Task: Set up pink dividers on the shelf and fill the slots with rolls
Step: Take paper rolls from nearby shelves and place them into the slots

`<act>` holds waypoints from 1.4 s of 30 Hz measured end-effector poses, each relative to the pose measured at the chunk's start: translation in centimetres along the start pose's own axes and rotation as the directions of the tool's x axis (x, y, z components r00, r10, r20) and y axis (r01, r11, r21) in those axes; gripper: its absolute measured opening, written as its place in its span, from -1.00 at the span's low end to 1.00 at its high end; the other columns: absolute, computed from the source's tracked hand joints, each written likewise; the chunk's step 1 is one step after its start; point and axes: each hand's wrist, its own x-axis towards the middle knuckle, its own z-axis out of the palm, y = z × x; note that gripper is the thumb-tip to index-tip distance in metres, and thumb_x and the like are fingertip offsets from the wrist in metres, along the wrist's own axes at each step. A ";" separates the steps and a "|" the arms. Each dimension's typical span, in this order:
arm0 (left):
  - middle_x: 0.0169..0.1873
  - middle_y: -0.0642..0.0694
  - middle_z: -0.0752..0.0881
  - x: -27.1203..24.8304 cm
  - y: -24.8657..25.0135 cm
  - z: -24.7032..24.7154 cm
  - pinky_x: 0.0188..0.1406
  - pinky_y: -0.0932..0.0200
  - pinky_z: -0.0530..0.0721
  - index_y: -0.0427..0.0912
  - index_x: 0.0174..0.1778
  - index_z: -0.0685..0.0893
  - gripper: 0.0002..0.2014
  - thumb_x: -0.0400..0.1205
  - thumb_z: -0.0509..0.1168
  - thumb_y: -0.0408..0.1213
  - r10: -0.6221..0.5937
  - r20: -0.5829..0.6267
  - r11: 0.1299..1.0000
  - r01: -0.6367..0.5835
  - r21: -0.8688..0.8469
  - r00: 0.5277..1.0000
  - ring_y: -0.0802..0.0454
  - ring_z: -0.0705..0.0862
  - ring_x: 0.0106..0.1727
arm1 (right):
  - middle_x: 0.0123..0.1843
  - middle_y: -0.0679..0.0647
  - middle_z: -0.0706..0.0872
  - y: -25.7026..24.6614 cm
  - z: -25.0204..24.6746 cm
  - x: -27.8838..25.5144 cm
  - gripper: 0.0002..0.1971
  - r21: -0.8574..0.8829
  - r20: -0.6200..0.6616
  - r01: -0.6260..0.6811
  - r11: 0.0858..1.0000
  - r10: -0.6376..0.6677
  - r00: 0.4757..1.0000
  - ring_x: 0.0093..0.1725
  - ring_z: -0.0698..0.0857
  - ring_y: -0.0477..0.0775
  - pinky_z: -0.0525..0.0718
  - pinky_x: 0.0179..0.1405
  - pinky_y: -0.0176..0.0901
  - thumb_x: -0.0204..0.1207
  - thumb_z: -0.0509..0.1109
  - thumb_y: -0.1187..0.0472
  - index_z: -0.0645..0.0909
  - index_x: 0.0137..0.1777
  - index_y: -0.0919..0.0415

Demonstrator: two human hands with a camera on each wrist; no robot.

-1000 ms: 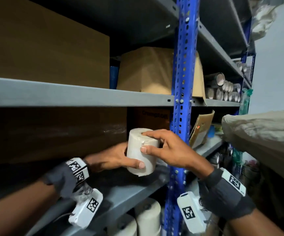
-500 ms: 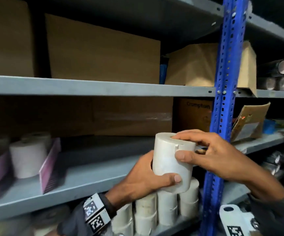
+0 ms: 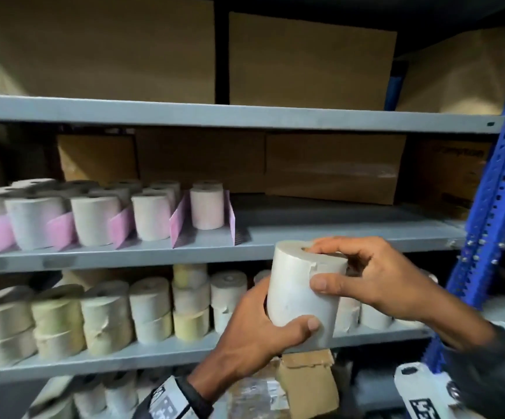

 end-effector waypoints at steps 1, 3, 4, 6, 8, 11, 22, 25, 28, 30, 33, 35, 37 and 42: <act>0.22 0.05 0.81 -1.6 0.2 -0.8 0.05 0.09 0.80 0.18 0.38 0.65 -0.39 0.40 0.60 0.14 0.000 -0.032 1.000 0.001 0.007 0.999 0.03 0.80 0.22 | 0.22 -0.28 0.77 -0.6 1.4 0.0 -0.47 -0.011 -0.002 0.006 1.000 -0.006 1.000 0.22 0.73 -0.21 0.71 0.13 -0.32 0.17 0.63 -0.39 0.76 0.16 -0.30; 0.26 0.12 0.79 -3.8 0.6 -2.0 0.09 0.13 0.80 0.30 0.40 0.62 -0.41 0.44 0.58 0.16 0.019 -0.098 0.999 -0.015 0.042 0.995 0.08 0.78 0.26 | 0.24 -0.38 0.73 -1.6 3.4 0.3 -0.45 -0.044 -0.013 0.014 0.999 -0.014 1.000 0.27 0.68 -0.29 0.65 0.17 -0.38 0.14 0.61 -0.43 0.74 0.16 -0.34; 0.28 0.16 0.78 -4.8 0.9 -2.8 0.10 0.16 0.79 0.33 0.42 0.60 -0.41 0.46 0.56 0.16 0.032 -0.132 0.997 -0.022 0.071 0.991 0.11 0.76 0.28 | 0.23 -0.42 0.72 -2.3 4.5 0.6 -0.47 -0.047 -0.012 0.029 0.998 -0.029 1.000 0.27 0.66 -0.34 0.62 0.14 -0.47 0.14 0.60 -0.43 0.74 0.14 -0.37; 0.30 0.21 0.76 -6.1 1.2 -4.2 0.16 0.17 0.78 0.34 0.47 0.56 -0.40 0.49 0.54 0.13 0.056 -0.196 0.988 -0.025 0.155 0.979 0.14 0.73 0.31 | 0.19 -0.52 0.69 -3.2 6.3 1.5 -0.57 -0.048 -0.014 0.054 0.997 -0.055 0.998 0.26 0.63 -0.43 0.54 0.06 -0.66 0.14 0.61 -0.39 0.74 0.06 -0.46; 0.30 0.26 0.74 -7.0 1.3 -5.4 0.19 0.23 0.74 0.34 0.49 0.54 -0.41 0.51 0.49 0.11 0.111 -0.275 0.962 -0.034 0.271 0.955 0.19 0.71 0.32 | 0.15 -0.62 0.65 -3.6 7.7 2.7 -0.62 -0.071 -0.030 0.060 0.996 -0.062 0.998 0.26 0.58 -0.50 0.49 0.04 -0.73 0.13 0.61 -0.39 0.71 -0.01 -0.53; 0.37 0.34 0.65 -8.0 1.0 -6.8 0.23 0.33 0.64 0.30 0.56 0.46 -0.39 0.55 0.41 0.10 0.225 -0.371 0.867 -0.011 0.499 0.901 0.34 0.61 0.37 | 0.18 -0.59 0.63 -3.3 9.4 5.3 -0.52 -0.155 -0.081 0.065 0.986 -0.078 0.994 0.35 0.52 -0.43 0.52 0.22 -0.50 0.09 0.55 -0.49 0.70 0.05 -0.48; 0.61 -0.31 0.51 -4.6 -1.8 -7.6 0.26 -0.16 0.77 -0.30 0.56 0.61 -0.03 0.24 0.51 0.16 0.108 -0.038 0.164 0.020 0.986 0.993 -0.25 0.63 0.52 | 0.17 -0.26 0.73 0.3 11.2 16.0 -0.30 -0.303 -0.212 0.079 0.950 -0.148 0.966 0.34 0.60 -0.06 0.52 0.40 0.21 0.11 0.45 -0.54 0.79 0.16 -0.15; 0.59 -0.27 0.54 -2.6 -3.0 -8.0 0.23 -0.12 0.79 -0.26 0.49 0.69 0.00 0.13 0.51 0.20 0.005 -0.085 0.100 0.084 0.991 0.996 -0.21 0.65 0.50 | 0.16 -0.28 0.73 1.8 11.4 18.3 -0.25 -0.334 -0.190 0.063 0.940 -0.132 0.973 0.35 0.56 -0.04 0.47 0.41 0.22 0.09 0.40 -0.60 0.78 0.19 -0.16; 0.59 -0.27 0.54 -0.9 -4.3 -8.5 0.23 -0.18 0.78 -0.28 0.47 0.70 -0.02 0.11 0.53 0.17 -0.013 -0.133 0.100 0.133 0.986 0.991 -0.23 0.64 0.51 | 0.13 -0.29 0.71 2.7 11.5 20.3 -0.22 -0.411 -0.160 0.051 0.910 -0.127 0.979 0.35 0.49 -0.09 0.40 0.38 0.24 0.09 0.31 -0.64 0.76 0.20 -0.21; 0.59 -0.26 0.55 0.2 -5.2 -8.7 0.23 -0.19 0.78 -0.29 0.47 0.70 0.01 0.09 0.54 0.18 -0.015 -0.164 0.088 0.165 0.982 0.986 -0.23 0.63 0.51 | 0.10 -0.27 0.71 3.3 11.5 21.5 -0.21 -0.420 -0.140 0.052 0.906 -0.122 0.983 0.34 0.49 -0.07 0.42 0.36 0.26 0.08 0.29 -0.64 0.76 0.21 -0.20; 0.57 -0.27 0.57 1.8 -6.5 -9.1 0.22 -0.21 0.78 -0.31 0.44 0.72 0.02 0.06 0.54 0.18 -0.018 -0.201 0.077 0.202 0.976 0.979 -0.24 0.65 0.49 | 0.10 -0.23 0.66 4.4 11.6 23.1 -0.22 -0.396 -0.121 0.036 0.918 -0.091 0.988 0.37 0.48 -0.01 0.43 0.38 0.27 0.11 0.36 -0.58 0.75 0.25 -0.15; 0.56 -0.27 0.58 2.8 -7.5 -9.3 0.23 -0.25 0.77 -0.32 0.43 0.72 0.00 0.07 0.52 0.17 0.017 -0.223 0.076 0.221 0.972 0.975 -0.25 0.66 0.48 | 0.14 -0.16 0.63 5.3 11.6 23.9 -0.25 -0.366 -0.129 0.009 0.930 -0.061 0.990 0.41 0.45 0.02 0.43 0.40 0.27 0.15 0.43 -0.53 0.73 0.29 -0.13; 0.54 -0.26 0.61 3.8 -8.5 -9.3 0.34 -0.27 0.69 -0.31 0.43 0.73 -0.06 0.13 0.41 0.16 0.064 -0.241 0.082 0.235 0.968 0.968 -0.24 0.68 0.46 | 0.19 -0.12 0.61 6.1 11.5 24.6 -0.27 -0.364 -0.138 -0.026 0.931 -0.026 0.990 0.48 0.38 0.05 0.33 0.45 0.25 0.17 0.42 -0.53 0.70 0.31 -0.21; 0.43 -0.23 0.71 6.2 -10.5 -9.4 0.52 -0.16 0.21 -0.26 0.39 0.77 -0.13 0.18 0.44 0.16 0.203 -0.302 0.079 0.292 0.953 0.931 -0.20 0.75 0.37 | 0.45 -0.13 0.58 7.5 11.5 26.6 -0.34 -0.489 -0.071 0.024 0.872 -0.067 0.995 0.56 0.26 0.08 0.24 0.48 0.30 0.35 0.35 -0.50 0.62 0.41 -0.25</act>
